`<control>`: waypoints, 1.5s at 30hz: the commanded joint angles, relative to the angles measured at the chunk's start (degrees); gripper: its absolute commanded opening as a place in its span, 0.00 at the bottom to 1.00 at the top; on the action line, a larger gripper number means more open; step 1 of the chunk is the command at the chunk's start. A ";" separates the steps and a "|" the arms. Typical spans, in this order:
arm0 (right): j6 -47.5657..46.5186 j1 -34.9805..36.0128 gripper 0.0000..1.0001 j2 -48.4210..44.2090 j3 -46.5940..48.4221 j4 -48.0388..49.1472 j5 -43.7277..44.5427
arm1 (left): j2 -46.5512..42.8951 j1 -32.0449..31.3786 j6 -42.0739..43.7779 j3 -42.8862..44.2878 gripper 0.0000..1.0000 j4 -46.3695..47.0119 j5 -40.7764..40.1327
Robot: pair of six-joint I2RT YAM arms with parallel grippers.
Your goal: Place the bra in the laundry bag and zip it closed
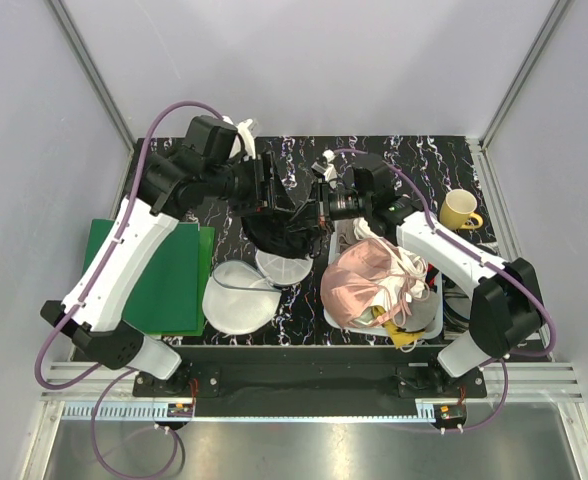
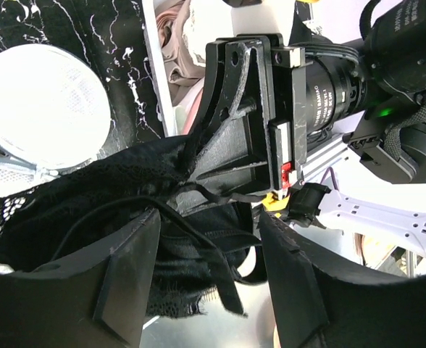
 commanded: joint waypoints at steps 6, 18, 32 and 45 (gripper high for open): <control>-7.54 -0.56 0.00 0.09 3.65 -9.29 1.43 | -1.16 1.50 0.64 9.77 0.88 -6.81 -2.93; -9.66 -1.36 0.00 -1.06 6.11 -11.60 8.99 | -16.63 5.72 -17.89 -21.75 0.99 6.60 3.91; -6.76 0.14 0.00 -1.41 6.29 -8.07 8.73 | -15.67 5.63 -29.60 -29.60 0.99 24.56 6.29; -2.89 0.66 0.00 -1.32 6.38 -4.30 7.24 | -18.40 5.81 -34.53 -35.24 0.99 31.49 5.42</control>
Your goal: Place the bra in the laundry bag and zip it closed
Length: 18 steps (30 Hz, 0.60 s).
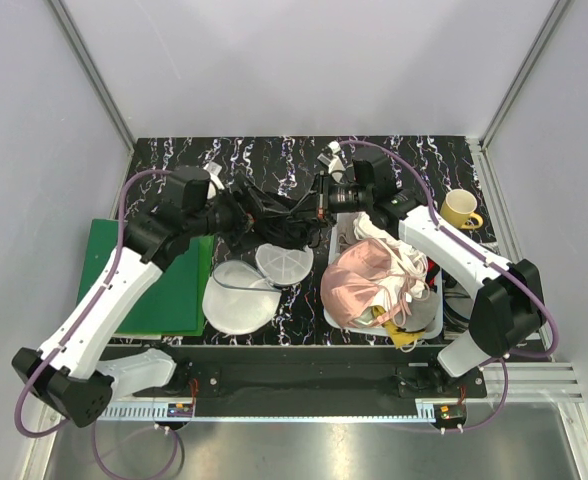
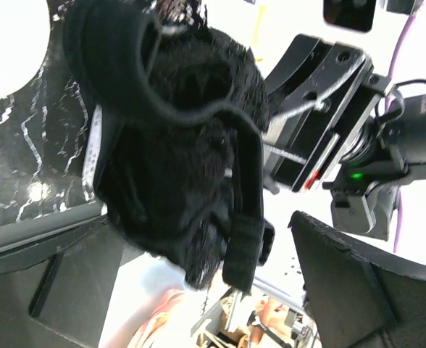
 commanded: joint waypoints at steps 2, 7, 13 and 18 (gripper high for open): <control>2.81 1.02 0.00 -1.41 1.53 4.86 -1.12 | 1.91 0.21 -0.07 2.35 0.99 7.24 -0.18; 4.84 1.02 0.00 -1.67 1.00 7.32 -2.87 | 1.83 0.21 0.20 -0.19 0.96 9.34 0.25; 5.28 1.02 0.00 -1.84 0.47 7.76 -3.84 | -0.28 0.30 1.95 -1.78 0.50 10.49 -0.97; 5.37 1.02 0.00 -2.46 0.21 8.12 -4.46 | 0.15 0.48 3.79 -1.87 0.24 11.37 0.43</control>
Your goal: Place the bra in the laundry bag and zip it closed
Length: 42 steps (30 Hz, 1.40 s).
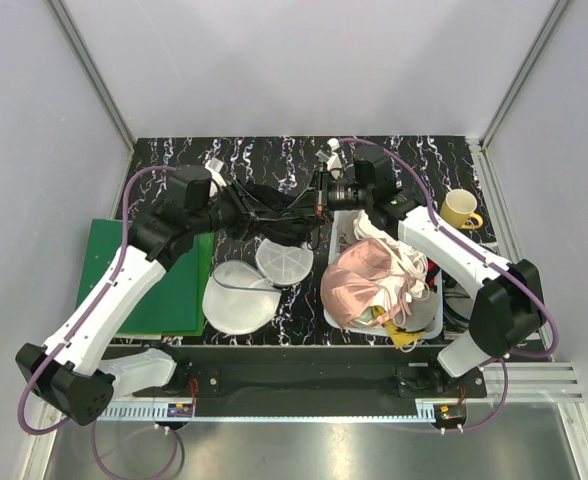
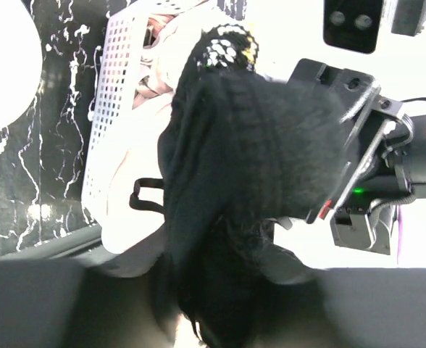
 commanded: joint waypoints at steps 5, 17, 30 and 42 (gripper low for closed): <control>-1.09 0.40 0.30 -2.40 1.41 0.42 -2.56 | -1.81 0.48 6.58 1.70 0.00 1.84 -1.00; -27.28 -2.23 0.96 0.59 16.00 -32.37 11.76 | -9.11 2.93 23.90 1.71 0.00 -21.97 -17.08; -34.75 6.55 0.68 16.22 17.32 -34.31 18.72 | -12.89 9.00 25.67 4.16 0.00 -31.66 -26.22; -40.64 14.29 0.70 25.64 15.83 -29.57 29.76 | -11.66 9.27 24.62 4.69 0.00 -31.40 -24.12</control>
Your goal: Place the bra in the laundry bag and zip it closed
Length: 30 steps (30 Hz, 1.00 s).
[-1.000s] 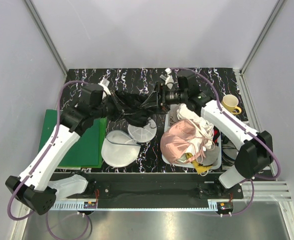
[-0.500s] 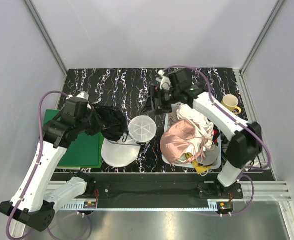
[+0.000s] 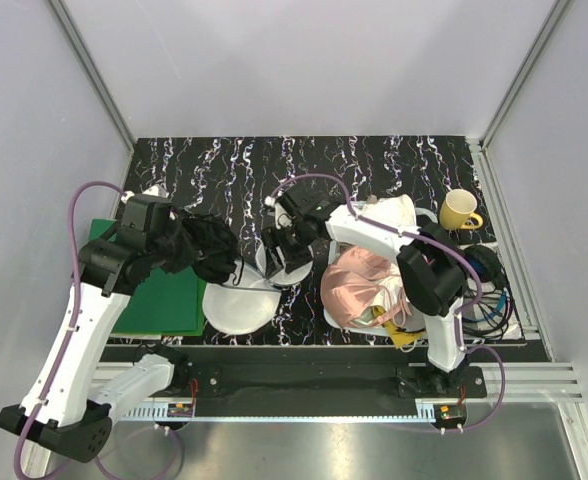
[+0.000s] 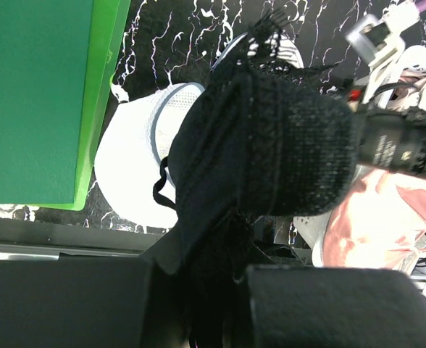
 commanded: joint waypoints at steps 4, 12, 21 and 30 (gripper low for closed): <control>-5.04 3.95 0.56 3.33 2.41 5.44 10.77 | 0.40 0.26 -0.15 1.52 0.00 1.69 0.72; -7.42 7.74 0.48 10.19 6.02 7.98 16.20 | 0.32 0.35 0.20 2.22 0.00 1.61 2.39; -9.79 11.34 0.15 14.06 4.44 9.13 30.09 | 0.41 0.35 0.99 3.01 0.00 1.26 3.00; -11.73 11.34 0.00 5.29 0.66 9.48 33.71 | 0.14 1.23 1.60 3.63 0.00 0.99 1.95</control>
